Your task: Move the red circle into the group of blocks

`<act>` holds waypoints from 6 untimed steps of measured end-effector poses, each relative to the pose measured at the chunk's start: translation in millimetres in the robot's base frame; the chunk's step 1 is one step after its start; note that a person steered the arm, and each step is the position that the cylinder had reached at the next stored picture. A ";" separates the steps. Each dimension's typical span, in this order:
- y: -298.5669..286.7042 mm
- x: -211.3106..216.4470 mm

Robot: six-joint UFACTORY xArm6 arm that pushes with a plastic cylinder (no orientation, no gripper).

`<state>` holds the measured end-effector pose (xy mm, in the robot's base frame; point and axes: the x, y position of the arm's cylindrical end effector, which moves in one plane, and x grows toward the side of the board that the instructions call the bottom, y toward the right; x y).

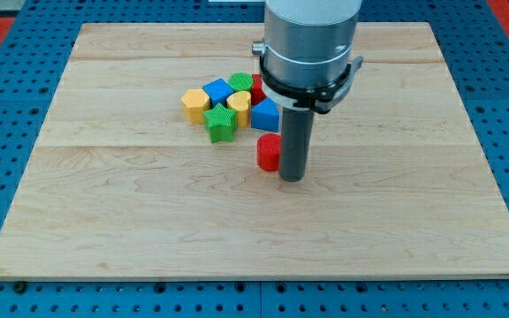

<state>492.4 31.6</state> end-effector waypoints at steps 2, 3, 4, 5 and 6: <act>-17.1 -27.1; -16.3 -51.4; -15.4 -58.3; -13.6 -54.2; 14.2 -46.2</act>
